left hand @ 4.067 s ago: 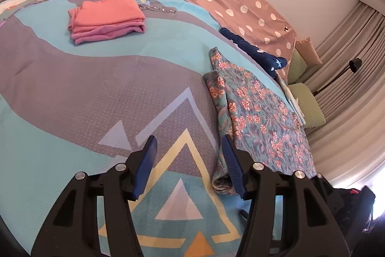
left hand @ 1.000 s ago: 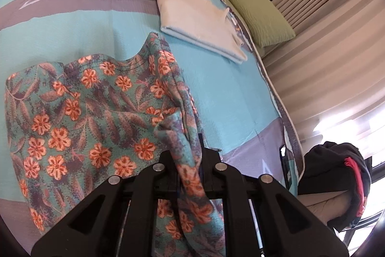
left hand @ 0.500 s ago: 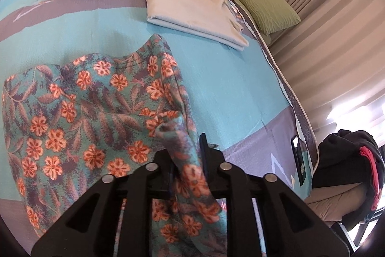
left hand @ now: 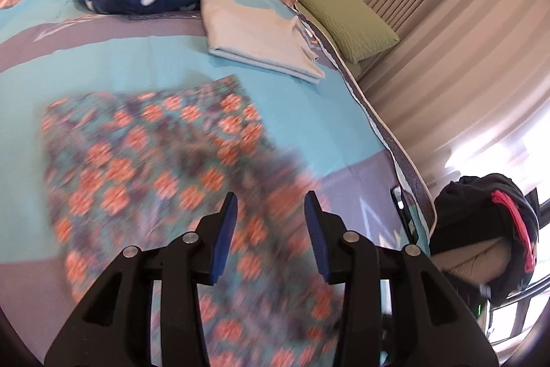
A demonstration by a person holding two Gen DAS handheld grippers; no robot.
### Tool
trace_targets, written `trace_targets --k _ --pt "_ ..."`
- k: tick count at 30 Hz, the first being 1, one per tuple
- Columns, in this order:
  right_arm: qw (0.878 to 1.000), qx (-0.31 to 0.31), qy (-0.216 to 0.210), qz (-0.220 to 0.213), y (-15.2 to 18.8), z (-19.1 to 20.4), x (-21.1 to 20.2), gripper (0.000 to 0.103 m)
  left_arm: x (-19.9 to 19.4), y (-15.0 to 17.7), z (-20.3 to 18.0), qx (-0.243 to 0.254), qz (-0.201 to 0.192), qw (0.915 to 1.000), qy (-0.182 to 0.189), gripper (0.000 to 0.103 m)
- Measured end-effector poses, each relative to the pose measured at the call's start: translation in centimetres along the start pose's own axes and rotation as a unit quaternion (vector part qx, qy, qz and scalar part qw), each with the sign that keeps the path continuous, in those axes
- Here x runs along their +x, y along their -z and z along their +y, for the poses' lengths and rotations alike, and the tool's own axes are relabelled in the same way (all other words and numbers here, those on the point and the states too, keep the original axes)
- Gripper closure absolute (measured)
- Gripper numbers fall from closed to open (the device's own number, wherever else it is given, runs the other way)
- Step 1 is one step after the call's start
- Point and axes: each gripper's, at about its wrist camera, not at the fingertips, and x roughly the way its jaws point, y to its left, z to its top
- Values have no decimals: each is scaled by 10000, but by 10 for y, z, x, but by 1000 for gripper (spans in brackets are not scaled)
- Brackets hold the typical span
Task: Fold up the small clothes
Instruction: 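Lay the shirt down and open both tools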
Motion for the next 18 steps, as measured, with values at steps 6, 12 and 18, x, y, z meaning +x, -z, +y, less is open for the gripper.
trace_targets --k 6,12,18 --pt "9996 -247 116 49 1 4 -11 86 -48 49 28 -6 -186 9994 -304 59" --pt "9972 -529 495 -158 -2 11 -30 73 -79 99 43 138 -249 9971 -700 58" --pt "9932 -896 616 -423 -9 30 -39 72 -68 134 42 494 52 9953 -834 58"
